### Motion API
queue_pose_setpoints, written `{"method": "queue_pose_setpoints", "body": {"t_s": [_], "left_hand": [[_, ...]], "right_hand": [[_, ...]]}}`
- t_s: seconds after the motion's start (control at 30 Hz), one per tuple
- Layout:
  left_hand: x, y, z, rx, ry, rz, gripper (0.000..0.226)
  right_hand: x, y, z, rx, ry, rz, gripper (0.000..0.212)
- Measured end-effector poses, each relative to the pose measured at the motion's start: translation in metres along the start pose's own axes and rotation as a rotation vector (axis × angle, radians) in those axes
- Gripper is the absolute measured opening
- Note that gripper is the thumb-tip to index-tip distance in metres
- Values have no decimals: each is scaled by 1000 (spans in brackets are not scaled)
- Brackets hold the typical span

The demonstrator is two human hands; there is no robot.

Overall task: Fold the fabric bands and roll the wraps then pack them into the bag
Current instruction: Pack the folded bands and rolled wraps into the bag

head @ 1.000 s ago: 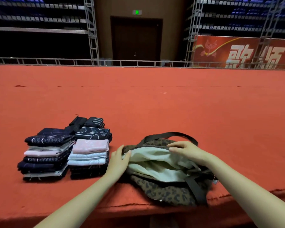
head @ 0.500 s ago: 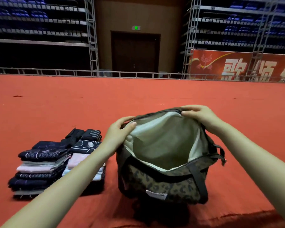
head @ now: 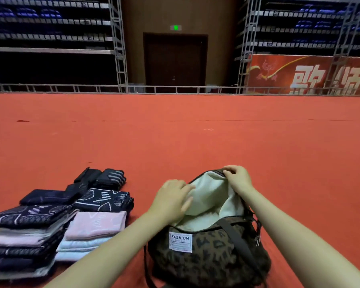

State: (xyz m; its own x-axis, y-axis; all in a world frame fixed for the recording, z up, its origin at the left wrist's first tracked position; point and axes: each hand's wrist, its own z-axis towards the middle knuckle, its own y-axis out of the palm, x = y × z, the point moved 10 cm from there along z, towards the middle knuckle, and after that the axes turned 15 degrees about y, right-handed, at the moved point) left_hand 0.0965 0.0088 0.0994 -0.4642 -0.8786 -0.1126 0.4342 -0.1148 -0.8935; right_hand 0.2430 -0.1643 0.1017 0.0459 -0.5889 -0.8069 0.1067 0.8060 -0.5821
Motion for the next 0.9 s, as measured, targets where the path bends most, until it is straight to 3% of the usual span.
{"method": "queue_pose_setpoints", "body": {"t_s": [0.1,0.17,0.23,0.27,0.3,0.37,0.43,0.5,0.6,0.77,0.9], "left_hand": [[18,49,-11,-246,54,-103,42],[14,78,-22,-347,68,-53,63],[4,97,-33,-438,29,-18,76],[-5,103,-37,-477,-25,-20,72],[-13,106,-39,-511,-75,-25,64],[-22,106,-37,-543,-138,-24,54],[-32,105,-37,-579,-193,-27,52],[-38,104,-40,-604,-224,-38,51],[-32,91,-41,-546,-193,-40,47],[-15,33,-47,-267,-120,-137,46],[-22,-38,-80,-51,-98,-134,62]], "right_hand": [[27,17,12,35,0,-150,26],[48,33,15,15,11,-325,30],[46,33,6,75,-63,-422,35],[33,32,-7,93,-151,-394,36],[17,33,-25,45,-253,-334,35],[-4,50,-72,-265,-363,-231,31],[7,73,-121,-575,-358,-396,34],[33,75,-145,-618,-392,-613,39],[53,52,-158,-527,-372,-641,42],[43,37,-186,-391,-457,-604,44],[8,42,-197,-338,-467,-497,36]]}}
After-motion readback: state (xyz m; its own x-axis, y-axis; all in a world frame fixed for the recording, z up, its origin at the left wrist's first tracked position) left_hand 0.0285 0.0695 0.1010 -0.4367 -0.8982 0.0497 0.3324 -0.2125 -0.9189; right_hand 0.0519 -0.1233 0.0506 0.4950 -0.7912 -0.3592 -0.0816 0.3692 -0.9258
